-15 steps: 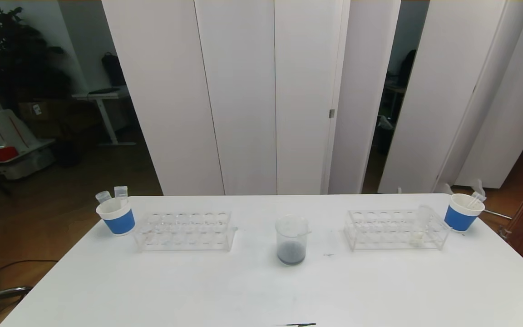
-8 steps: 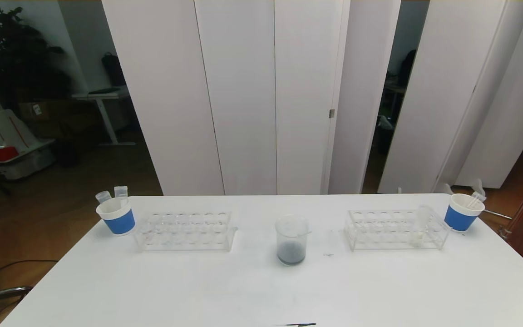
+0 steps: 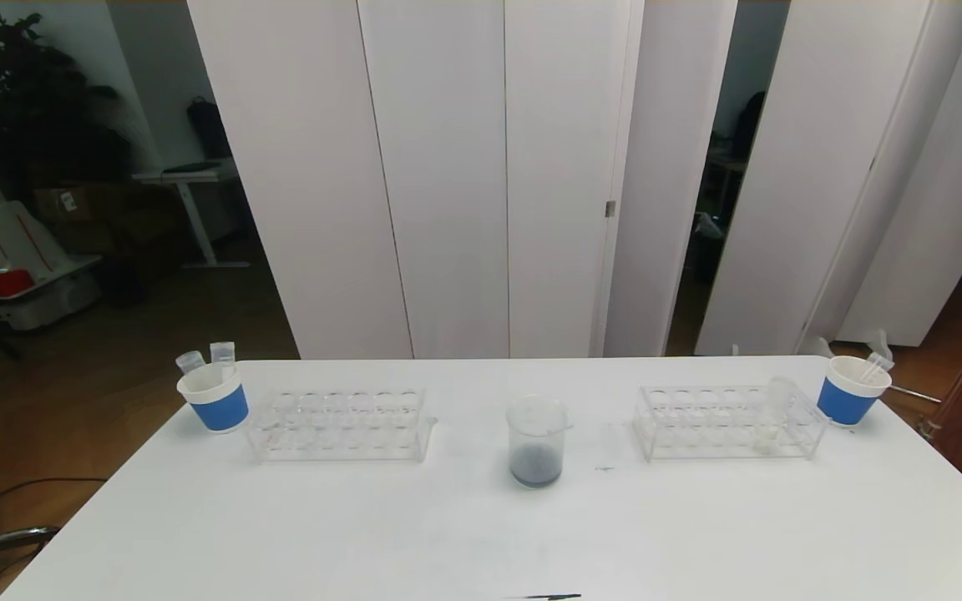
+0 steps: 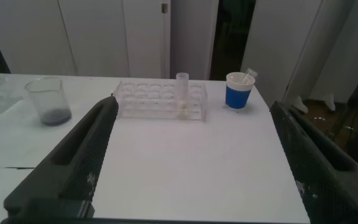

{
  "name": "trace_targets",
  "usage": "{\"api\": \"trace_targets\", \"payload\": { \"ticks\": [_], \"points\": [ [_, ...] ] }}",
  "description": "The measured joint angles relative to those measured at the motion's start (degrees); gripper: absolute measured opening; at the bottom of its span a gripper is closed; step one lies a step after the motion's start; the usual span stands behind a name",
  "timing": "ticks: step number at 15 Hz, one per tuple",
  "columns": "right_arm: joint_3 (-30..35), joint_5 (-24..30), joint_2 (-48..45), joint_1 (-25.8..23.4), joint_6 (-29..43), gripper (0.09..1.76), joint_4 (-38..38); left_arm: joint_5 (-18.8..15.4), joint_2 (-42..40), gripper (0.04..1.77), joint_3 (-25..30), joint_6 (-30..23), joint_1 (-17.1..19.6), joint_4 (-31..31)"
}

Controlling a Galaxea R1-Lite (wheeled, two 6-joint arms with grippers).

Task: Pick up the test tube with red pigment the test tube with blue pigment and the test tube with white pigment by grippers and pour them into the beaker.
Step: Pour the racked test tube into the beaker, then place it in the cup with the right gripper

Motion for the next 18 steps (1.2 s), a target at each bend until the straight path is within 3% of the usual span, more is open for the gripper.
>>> {"api": "trace_targets", "payload": {
  "ticks": [5,9,18],
  "points": [
    [-15.4,-0.1,18.7,-0.3,1.3,1.75,-2.2,0.0,0.0,1.74,0.0,0.0,0.0,0.0],
    [-23.4,-0.2,36.0,-2.4,2.0,1.75,-10.3,0.0,0.0,1.74,0.0,0.0,0.0,0.0],
    [-28.5,0.0,71.9,-7.5,0.1,1.75,-35.7,0.0,0.0,1.74,0.0,0.0,0.0,0.0]
  ]
}}
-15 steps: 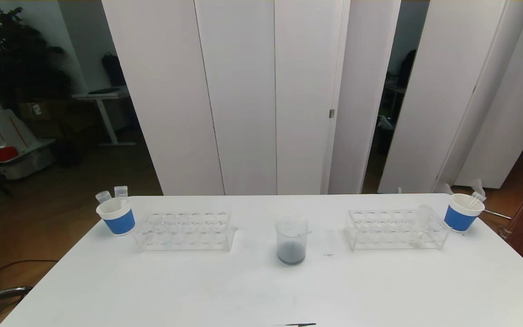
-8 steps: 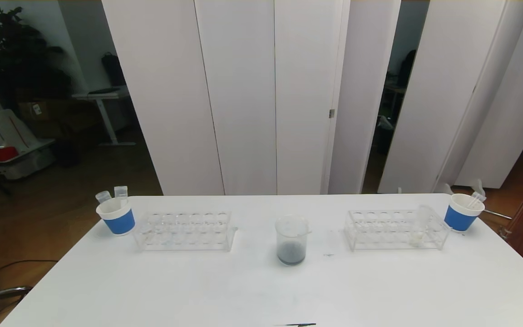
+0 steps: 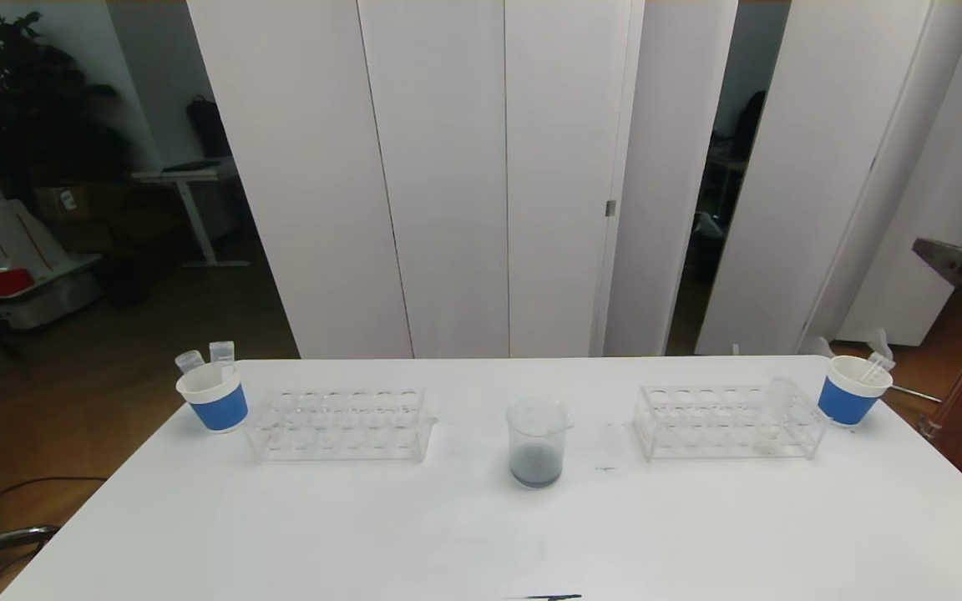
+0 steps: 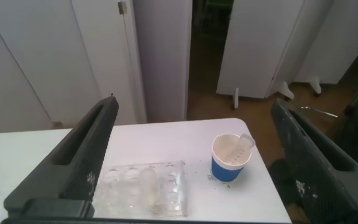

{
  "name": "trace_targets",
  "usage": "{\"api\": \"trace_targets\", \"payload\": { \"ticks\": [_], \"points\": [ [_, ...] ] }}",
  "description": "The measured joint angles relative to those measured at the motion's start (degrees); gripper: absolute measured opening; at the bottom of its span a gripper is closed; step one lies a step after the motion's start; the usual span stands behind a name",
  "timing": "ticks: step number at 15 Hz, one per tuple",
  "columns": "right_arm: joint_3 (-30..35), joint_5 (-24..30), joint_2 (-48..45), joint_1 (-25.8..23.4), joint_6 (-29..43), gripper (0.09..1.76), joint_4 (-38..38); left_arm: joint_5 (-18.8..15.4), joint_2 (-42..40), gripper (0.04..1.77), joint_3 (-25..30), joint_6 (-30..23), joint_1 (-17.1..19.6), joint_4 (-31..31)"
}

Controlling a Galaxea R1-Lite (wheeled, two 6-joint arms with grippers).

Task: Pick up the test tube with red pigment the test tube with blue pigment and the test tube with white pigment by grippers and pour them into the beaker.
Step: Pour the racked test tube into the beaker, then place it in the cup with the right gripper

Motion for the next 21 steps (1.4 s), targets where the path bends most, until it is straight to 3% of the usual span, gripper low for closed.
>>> {"api": "trace_targets", "payload": {
  "ticks": [5,13,21],
  "points": [
    [5.6,0.1,10.2,-0.2,-1.7,1.75,-10.4,0.0,0.0,1.74,0.0,0.0,0.0,0.0],
    [24.7,0.1,18.3,0.8,-6.0,1.75,-34.7,0.0,0.0,1.74,0.0,0.0,0.0,0.0],
    [25.9,-0.9,29.4,6.5,-6.6,1.75,-42.6,0.0,0.0,1.74,0.0,0.0,0.0,0.0]
  ]
}}
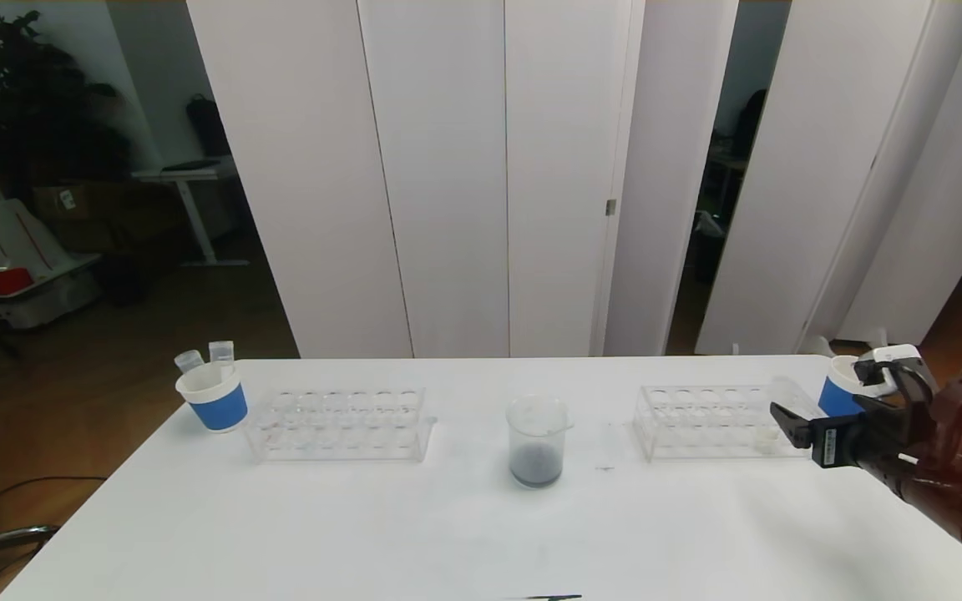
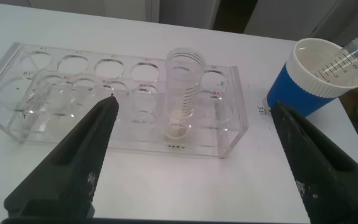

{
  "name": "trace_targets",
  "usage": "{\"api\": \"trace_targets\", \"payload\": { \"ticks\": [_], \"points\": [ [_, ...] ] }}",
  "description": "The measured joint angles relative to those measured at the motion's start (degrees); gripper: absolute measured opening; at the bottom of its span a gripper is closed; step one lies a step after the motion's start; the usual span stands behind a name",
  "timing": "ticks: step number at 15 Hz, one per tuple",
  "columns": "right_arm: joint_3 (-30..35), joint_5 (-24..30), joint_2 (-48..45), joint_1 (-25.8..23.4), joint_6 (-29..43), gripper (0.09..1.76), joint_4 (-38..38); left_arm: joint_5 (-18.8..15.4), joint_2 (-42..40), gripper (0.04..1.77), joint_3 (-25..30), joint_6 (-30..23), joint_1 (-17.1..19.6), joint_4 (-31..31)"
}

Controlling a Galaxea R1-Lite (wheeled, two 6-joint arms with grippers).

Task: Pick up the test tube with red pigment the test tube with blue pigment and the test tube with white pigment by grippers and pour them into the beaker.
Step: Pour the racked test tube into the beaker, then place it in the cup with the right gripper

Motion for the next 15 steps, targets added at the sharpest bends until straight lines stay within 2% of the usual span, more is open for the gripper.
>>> {"api": "trace_targets", "payload": {
  "ticks": [4,8,15],
  "points": [
    [-2.1,-0.2,5.0,0.6,0.0,1.75,-1.8,0.0,0.0,1.74,0.0,0.0,0.0,0.0],
    [-6.9,-3.1,8.9,1.3,0.0,1.75,-1.8,0.0,0.0,1.74,0.0,0.0,0.0,0.0],
    [-11.5,-3.6,12.9,2.6,-1.8,1.75,-1.7,0.0,0.0,1.74,0.0,0.0,0.0,0.0]
  ]
}}
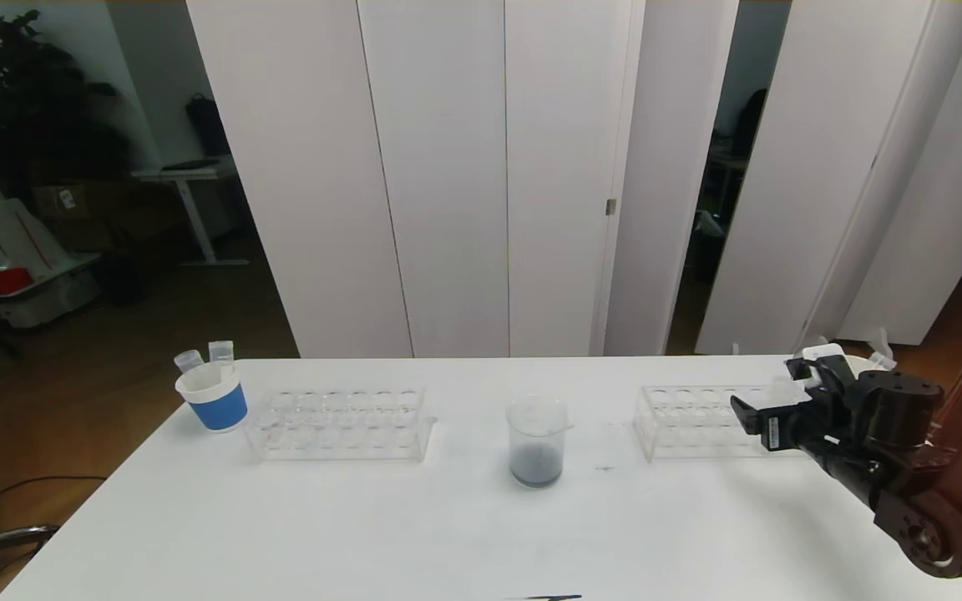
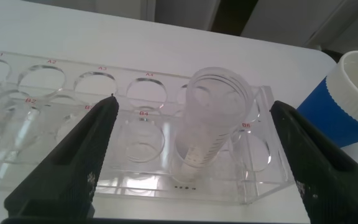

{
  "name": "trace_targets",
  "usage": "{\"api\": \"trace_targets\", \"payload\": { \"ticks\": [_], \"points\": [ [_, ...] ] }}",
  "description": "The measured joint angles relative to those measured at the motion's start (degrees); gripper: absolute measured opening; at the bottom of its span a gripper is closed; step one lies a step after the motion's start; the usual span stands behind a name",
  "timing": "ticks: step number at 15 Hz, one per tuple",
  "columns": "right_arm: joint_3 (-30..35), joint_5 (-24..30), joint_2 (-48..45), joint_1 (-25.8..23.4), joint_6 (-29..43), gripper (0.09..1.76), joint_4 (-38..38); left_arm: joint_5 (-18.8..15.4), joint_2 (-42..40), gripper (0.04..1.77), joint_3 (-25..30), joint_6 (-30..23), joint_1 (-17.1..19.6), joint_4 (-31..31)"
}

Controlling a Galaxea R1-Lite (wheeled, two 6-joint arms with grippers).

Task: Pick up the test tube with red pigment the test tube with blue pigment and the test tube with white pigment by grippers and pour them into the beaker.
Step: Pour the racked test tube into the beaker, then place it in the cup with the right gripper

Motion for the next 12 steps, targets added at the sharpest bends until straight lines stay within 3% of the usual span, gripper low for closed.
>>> {"api": "trace_targets", "payload": {
  "ticks": [3,4,5,7,8,10,12],
  "points": [
    [-1.0,-0.5,0.6,0.0,0.1,1.75,0.0,0.0,0.0,1.74,0.0,0.0,0.0,0.0],
    [-1.3,-1.0,0.8,-0.1,0.1,1.65,0.0,0.0,0.0,1.74,0.0,0.0,0.0,0.0],
    [-1.6,-1.2,1.0,-0.1,0.3,1.41,0.0,0.0,0.0,1.74,0.0,0.0,0.0,0.0],
    [-1.7,-1.2,1.2,0.0,0.5,0.56,0.0,0.0,0.0,1.74,0.0,0.0,0.0,0.0],
    [-1.8,-1.2,1.2,0.0,0.7,0.43,0.0,0.0,0.0,1.74,0.0,0.0,0.0,0.0],
    [-1.9,-1.2,1.3,0.0,0.6,0.67,-0.1,0.0,0.0,1.74,0.0,0.0,0.0,0.0],
    [-1.9,-1.2,1.3,0.0,0.7,0.58,0.0,0.0,0.0,1.74,0.0,0.0,0.0,0.0]
  ]
}}
